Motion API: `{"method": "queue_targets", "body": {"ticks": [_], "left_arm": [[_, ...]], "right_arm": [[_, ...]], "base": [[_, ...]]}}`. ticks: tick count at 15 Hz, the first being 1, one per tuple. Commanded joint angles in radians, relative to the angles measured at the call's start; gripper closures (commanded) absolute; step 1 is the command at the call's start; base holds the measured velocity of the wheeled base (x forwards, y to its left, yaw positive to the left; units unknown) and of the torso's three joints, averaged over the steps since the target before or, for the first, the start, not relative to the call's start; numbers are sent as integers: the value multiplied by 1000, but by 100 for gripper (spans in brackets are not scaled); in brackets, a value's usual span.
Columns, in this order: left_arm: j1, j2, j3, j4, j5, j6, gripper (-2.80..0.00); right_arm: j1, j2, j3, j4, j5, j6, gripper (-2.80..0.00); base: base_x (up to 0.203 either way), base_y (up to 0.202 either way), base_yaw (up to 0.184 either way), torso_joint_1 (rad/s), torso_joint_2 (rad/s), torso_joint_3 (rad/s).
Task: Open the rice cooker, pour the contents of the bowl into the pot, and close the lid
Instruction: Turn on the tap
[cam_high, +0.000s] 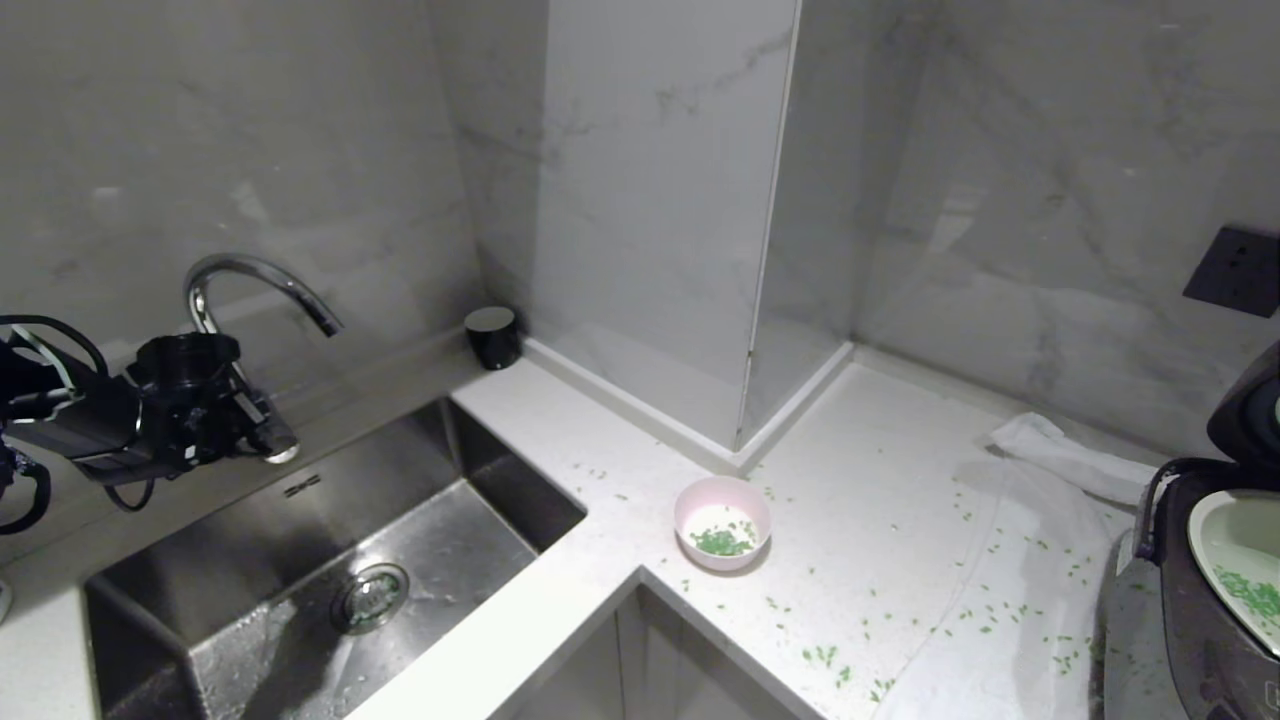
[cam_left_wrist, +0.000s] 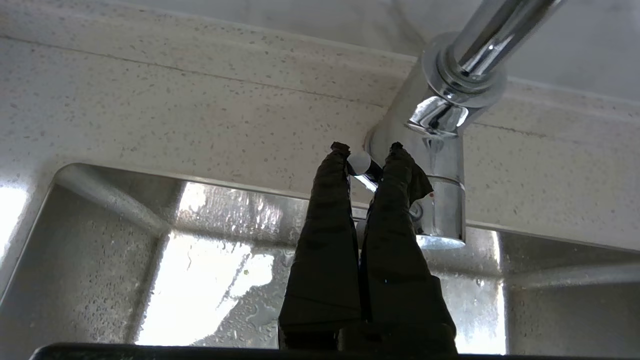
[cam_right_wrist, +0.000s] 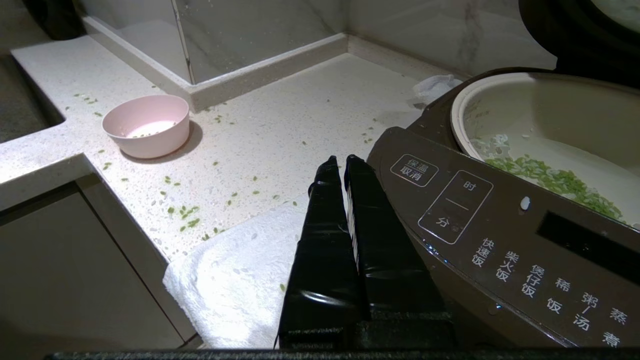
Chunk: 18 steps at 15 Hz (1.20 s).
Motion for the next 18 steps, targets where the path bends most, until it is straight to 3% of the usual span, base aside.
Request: {"method": "queue_targets", "body": {"ticks": [1,18], "left_arm": [[-9,-20,13,-5,3,-2,0],[-27,-37,52,-7,3,1,0]], "right_arm": [[0,1,0,0,1,-1,0],[0,1,0,0,1,-1,0]], "base": [[0,0,0,0,0,0],[0,0,0,0,0,0]]}}
